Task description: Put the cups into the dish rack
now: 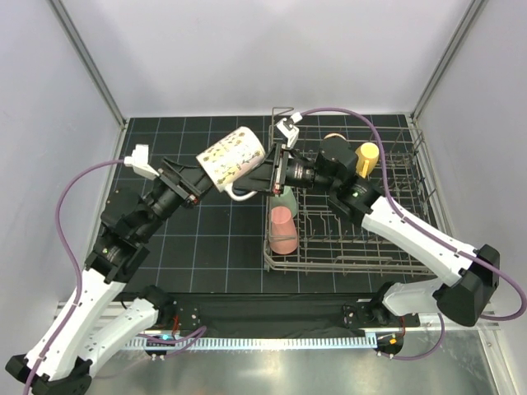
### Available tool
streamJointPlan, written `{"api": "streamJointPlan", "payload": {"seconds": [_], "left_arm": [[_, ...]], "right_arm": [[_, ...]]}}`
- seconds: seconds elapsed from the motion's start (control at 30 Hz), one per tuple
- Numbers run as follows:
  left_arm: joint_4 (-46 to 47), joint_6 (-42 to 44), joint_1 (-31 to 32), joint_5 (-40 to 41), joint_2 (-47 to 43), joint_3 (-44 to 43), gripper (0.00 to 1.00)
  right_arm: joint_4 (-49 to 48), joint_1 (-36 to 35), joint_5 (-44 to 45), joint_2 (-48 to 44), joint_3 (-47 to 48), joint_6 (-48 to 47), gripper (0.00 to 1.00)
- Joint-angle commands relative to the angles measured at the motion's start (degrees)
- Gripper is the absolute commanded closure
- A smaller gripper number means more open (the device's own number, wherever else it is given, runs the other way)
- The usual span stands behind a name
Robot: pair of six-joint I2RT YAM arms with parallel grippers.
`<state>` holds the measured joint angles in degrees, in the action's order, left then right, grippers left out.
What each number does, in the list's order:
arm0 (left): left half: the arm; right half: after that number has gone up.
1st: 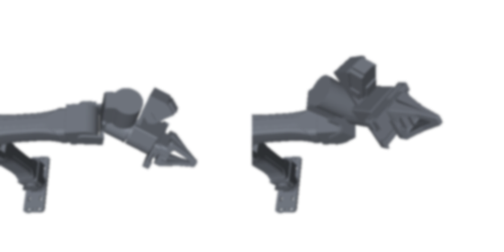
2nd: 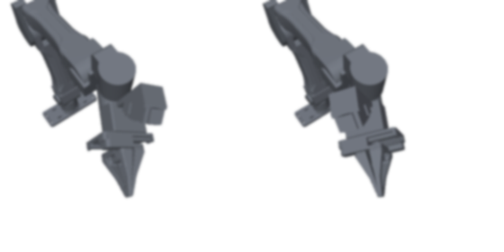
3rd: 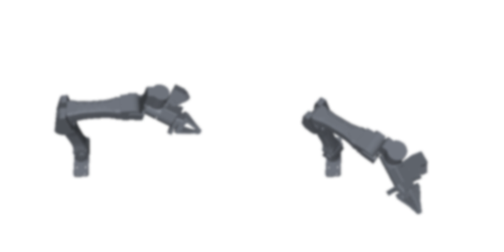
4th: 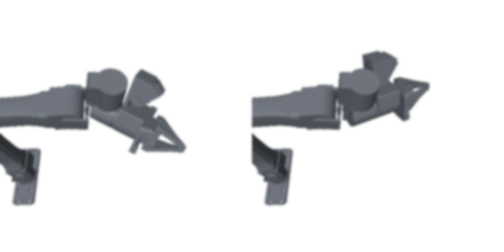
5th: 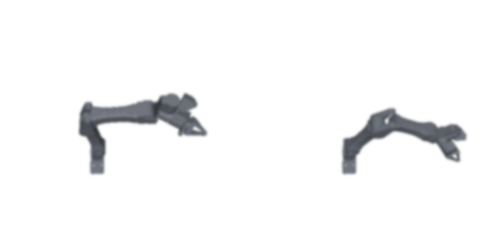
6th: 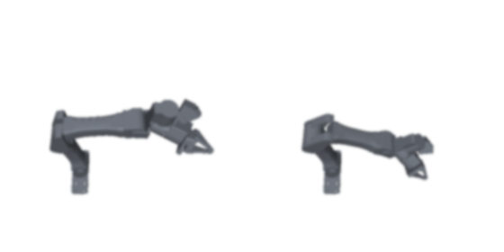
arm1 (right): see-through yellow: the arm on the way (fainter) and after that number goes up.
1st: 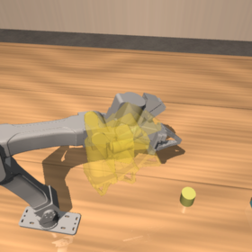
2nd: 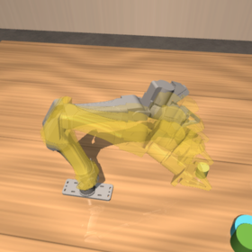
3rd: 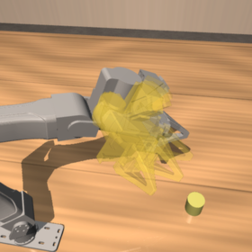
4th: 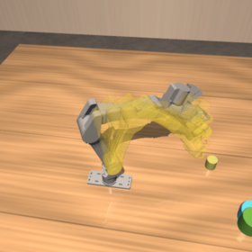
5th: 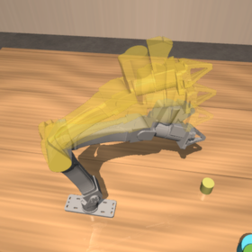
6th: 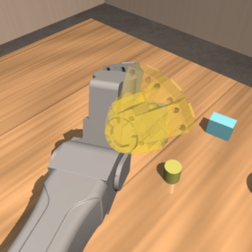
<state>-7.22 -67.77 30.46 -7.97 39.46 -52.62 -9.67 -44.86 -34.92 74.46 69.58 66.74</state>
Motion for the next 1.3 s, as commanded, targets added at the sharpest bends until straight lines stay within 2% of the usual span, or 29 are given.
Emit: {"api": "streamJointPlan", "payload": {"seconds": [0.0, 0.07, 0.23, 0.5, 0.63, 0.77, 0.93, 1.07, 1.27], "left_arm": [[-2.17, 0.97, 0.39, 0.4, -3.16, -1.52, 0.23], [-3.06, 1.15, 0.39, 1.11, -3.69, -1.0, 0.16], [-7.35, 1.93, 0.39, 3.22, -4.57, -1.17, 0.05], [-18.34, 8.69, 0.39, 7.61, -4.05, -5.03, 0.03], [-23.88, 15.45, 0.39, 7.62, -1.5, -9.68, 0.04], [-28.8, 20.47, 0.39, 7.44, 1.58, -13.64, 0.05], [-32.15, 24.52, 0.39, 7.44, 3.51, -15.93, 0.04], [-33.38, 27.16, 0.39, 7.44, 3.6, -16.64, 0.04], [-34.87, 33.13, 0.39, 7.61, 3.96, -17.08, 0.04]], "right_arm": [[7.55, 0.83, 9.16, -2.91, 5.29, -9.08, 0.96], [9.31, 1.09, 10.65, -3.35, 5.65, -10.92, 0.96], [18.1, 1.53, 14.96, -3.79, 9.69, -16.81, 0.96], [32.34, 4.77, 27.07, -6.95, 15.14, -26.57, 0.96], [39.54, 11.18, 31.48, -9.14, 16.9, -31.66, 0.96], [47.27, 21.98, 34.47, -10.29, 18.74, -36.58, 0.96], [55.54, 28.24, 47.1, -9.94, 21.74, -44.14, 0.96], [56.26, 32.99, 51.25, -9.16, 19.64, -48.36, 0.96], [52.13, 40.63, 53.55, -7.66, 11.12, -51.09, 0.96]]}}
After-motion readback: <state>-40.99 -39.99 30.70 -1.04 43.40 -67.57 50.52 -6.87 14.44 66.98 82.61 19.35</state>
